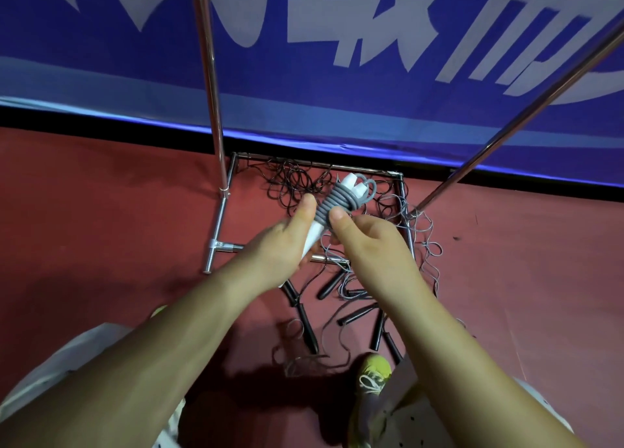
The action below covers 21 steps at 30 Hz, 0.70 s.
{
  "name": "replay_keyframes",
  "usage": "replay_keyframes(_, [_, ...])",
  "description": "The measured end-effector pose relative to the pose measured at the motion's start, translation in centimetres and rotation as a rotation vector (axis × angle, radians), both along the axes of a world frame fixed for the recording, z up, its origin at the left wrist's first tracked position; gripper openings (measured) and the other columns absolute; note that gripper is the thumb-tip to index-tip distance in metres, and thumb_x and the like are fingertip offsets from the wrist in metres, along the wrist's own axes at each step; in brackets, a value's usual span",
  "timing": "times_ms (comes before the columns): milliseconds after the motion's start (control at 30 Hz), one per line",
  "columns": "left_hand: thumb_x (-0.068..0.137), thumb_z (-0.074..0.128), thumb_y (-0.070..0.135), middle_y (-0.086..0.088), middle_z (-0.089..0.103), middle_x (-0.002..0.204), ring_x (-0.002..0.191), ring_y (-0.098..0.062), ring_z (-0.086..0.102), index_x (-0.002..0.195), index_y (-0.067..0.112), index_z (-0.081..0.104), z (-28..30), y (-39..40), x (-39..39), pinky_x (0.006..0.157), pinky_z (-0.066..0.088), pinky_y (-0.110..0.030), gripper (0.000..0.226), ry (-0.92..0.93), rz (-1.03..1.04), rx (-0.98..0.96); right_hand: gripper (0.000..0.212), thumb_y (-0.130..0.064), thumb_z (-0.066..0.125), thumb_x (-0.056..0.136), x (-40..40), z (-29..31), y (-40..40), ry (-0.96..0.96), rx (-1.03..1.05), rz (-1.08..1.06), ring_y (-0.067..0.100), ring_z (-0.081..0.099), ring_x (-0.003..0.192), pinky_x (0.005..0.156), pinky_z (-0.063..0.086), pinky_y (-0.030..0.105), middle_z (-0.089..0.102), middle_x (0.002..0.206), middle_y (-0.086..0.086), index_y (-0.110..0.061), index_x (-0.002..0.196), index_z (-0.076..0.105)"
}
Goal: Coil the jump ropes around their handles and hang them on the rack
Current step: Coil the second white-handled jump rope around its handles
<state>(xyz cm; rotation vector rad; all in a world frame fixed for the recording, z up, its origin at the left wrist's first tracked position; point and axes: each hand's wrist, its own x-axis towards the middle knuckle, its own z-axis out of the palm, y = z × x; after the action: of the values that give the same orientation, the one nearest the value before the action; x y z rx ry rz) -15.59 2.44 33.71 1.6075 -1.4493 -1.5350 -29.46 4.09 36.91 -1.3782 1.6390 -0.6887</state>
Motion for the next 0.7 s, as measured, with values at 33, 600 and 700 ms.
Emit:
replay_keyframes(33, [0.061,0.011,0.090,0.005,0.050,0.053,0.059,-0.022,0.046,0.057,0.029,0.062,-0.1,0.0,0.2,0.069,0.040,-0.037,0.079,-0.006,0.006,0.000,0.056,-0.050,0.049,0.092,0.1,-0.2,-0.1,0.005,-0.014,0.000,0.018,0.050,0.057,0.054,0.043,0.026,0.062,0.069,0.012,0.004,0.096,0.065])
replay_keyframes(600, [0.047,0.078,0.031,0.005,0.043,0.049,0.032,-0.006,0.036,0.078,0.011,0.057,1.7,-0.1,3.0,0.038,0.038,-0.020,0.043,0.832,-0.008,0.353,0.033,-0.019,0.043,0.102,-2.8,1.0,-1.3,-0.267,0.133,0.241,0.011,0.042,0.051,0.048,0.040,0.021,0.048,0.058,-0.005,-0.013,0.078,0.065])
replay_keyframes(700, [0.068,0.057,0.031,0.002,0.047,0.050,0.031,-0.006,0.035,0.089,0.013,0.053,1.6,-0.3,2.9,0.038,0.037,-0.019,0.028,0.694,0.026,0.292,0.025,-0.019,0.054,0.097,-3.8,0.4,-1.4,0.020,-0.004,0.325,0.007,0.046,0.052,0.053,0.042,0.020,0.052,0.055,-0.011,-0.024,0.074,0.062])
